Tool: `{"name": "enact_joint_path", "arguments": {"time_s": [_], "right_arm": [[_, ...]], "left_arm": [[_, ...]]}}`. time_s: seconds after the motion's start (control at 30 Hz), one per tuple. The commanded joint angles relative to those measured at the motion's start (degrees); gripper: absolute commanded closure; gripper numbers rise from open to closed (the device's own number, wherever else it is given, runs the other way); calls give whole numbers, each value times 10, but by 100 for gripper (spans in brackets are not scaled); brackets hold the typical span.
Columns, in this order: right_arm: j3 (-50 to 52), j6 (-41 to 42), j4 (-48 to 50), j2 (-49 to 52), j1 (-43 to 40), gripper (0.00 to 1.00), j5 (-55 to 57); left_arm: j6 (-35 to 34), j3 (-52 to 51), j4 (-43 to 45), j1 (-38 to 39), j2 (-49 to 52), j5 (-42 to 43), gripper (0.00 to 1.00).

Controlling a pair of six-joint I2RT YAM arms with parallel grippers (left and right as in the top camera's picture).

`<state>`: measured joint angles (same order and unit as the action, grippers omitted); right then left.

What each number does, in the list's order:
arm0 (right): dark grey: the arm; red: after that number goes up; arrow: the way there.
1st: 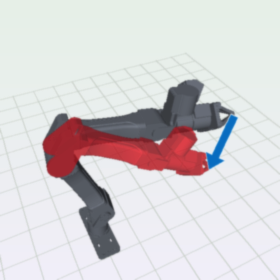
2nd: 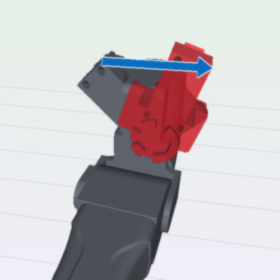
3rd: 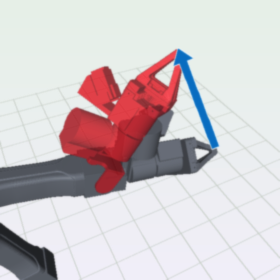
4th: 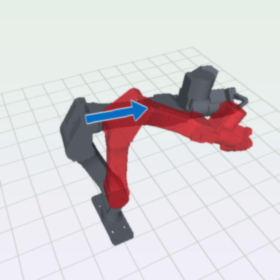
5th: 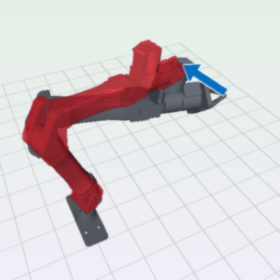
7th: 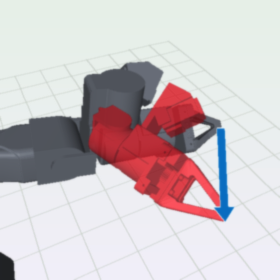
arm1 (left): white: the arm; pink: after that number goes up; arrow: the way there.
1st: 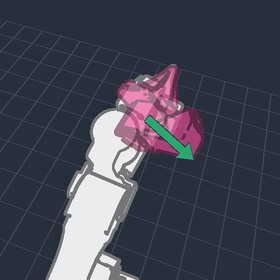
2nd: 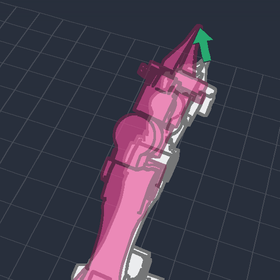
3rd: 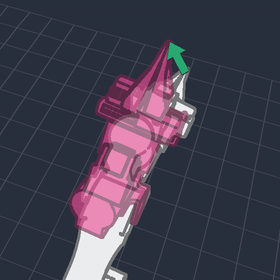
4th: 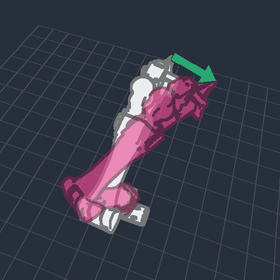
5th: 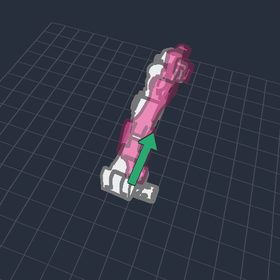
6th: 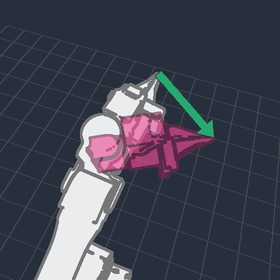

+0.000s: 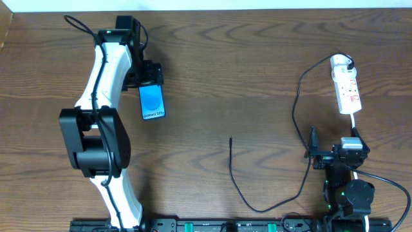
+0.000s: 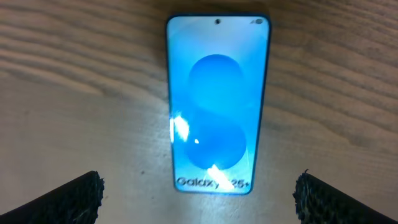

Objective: Plug charger to phone and switch on socket
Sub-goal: 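Lower the left gripper and grasp the phone's bottom edge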

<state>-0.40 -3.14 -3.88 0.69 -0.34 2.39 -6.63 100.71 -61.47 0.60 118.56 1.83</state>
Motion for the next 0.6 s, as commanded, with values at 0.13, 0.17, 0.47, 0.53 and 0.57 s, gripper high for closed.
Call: {"name": "enact_joint_path", "arguments": {"time_s": [0.13,0.17,0.47,0.53,0.57], "right_arm": [[1,8,-2,-3,4,1,5],[1,8,-2,-3,4,1,5],[1,8,-2,-3,4,1,5],[1,8,-2,-3,4,1,5],[1,8,-2,-3,4,1,5]], "left_arm": [[-1,4,12,2,37,5,2],[-1,0,15,2,38,5,2],[-2,-58,56,2,39,7,2],[-13,-66,66,2,39,7,2],[-16,-69,68,2,39,7,2]]}}
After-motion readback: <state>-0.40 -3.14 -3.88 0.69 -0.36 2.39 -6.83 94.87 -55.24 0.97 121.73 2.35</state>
